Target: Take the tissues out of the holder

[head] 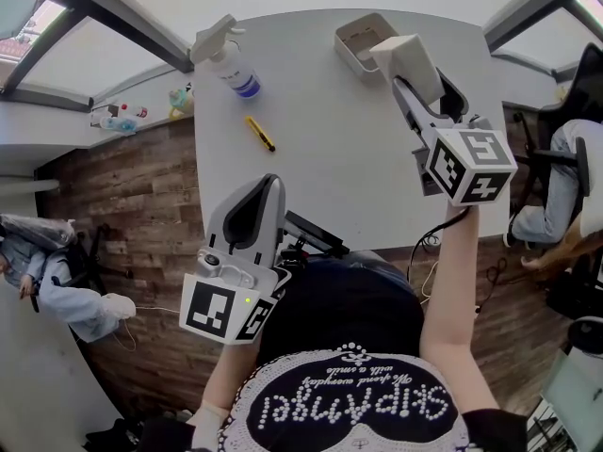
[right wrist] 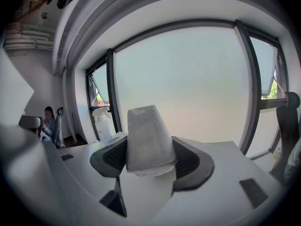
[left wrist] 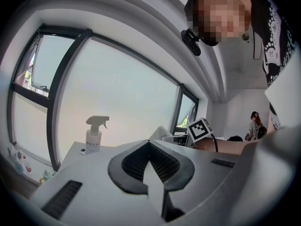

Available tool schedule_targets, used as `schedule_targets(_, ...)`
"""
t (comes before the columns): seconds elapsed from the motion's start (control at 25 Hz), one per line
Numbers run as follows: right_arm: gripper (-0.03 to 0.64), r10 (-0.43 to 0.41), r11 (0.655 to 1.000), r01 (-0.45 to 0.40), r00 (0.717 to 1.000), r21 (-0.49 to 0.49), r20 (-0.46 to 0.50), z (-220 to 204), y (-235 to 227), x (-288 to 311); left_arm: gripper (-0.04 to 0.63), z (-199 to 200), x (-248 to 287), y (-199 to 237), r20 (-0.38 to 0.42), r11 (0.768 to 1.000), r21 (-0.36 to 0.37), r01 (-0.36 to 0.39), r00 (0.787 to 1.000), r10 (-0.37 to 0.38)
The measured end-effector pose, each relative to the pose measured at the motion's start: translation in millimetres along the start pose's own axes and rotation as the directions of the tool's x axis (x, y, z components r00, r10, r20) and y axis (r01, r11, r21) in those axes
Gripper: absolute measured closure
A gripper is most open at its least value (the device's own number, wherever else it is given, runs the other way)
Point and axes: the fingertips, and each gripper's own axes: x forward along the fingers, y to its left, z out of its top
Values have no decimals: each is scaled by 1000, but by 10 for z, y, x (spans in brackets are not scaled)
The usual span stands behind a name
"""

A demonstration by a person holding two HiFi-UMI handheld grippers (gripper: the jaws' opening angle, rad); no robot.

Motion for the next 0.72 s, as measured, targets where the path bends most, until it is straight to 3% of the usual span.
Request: schedule_targets(0.72, 336, 36, 999, -36, 999, 9, 12, -12, 198, -177, 594, 10, 14, -28, 1, 1000, -2, 8, 1000, -8)
